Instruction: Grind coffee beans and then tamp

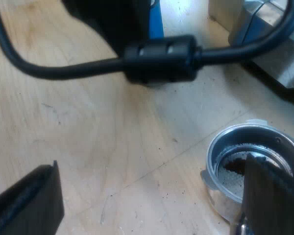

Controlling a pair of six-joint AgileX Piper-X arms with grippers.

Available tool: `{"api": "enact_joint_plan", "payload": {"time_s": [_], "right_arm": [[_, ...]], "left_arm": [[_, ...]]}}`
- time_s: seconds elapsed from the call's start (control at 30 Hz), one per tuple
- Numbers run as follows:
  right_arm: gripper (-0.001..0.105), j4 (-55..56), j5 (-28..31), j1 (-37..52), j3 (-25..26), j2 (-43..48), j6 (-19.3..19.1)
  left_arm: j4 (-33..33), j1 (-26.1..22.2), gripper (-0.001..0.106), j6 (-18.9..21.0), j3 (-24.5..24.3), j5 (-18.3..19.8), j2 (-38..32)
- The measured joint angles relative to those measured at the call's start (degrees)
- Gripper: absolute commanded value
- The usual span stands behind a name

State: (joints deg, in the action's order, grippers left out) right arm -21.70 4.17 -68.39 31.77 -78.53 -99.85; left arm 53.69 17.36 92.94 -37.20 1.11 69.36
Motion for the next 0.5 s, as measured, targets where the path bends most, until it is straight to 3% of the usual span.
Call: {"api": "enact_joint_plan", "payload": {"time_s": [0.33,0.43,0.5], "right_arm": [[0.077,0.38,-0.05,0.00,0.00,0.00,1.41],[0.077,2.67,-0.15,0.00,0.31,1.59,5.79],[0.077,5.57,-0.14,0.00,0.74,3.17,6.45]], "left_arm": [[7.81,0.00,0.086,-0.11,0.00,-2.08,-3.42],[10.25,0.00,0.086,1.29,0.00,-2.08,-8.31],[10.88,0.00,0.086,1.61,0.00,-2.08,-10.94]]}}
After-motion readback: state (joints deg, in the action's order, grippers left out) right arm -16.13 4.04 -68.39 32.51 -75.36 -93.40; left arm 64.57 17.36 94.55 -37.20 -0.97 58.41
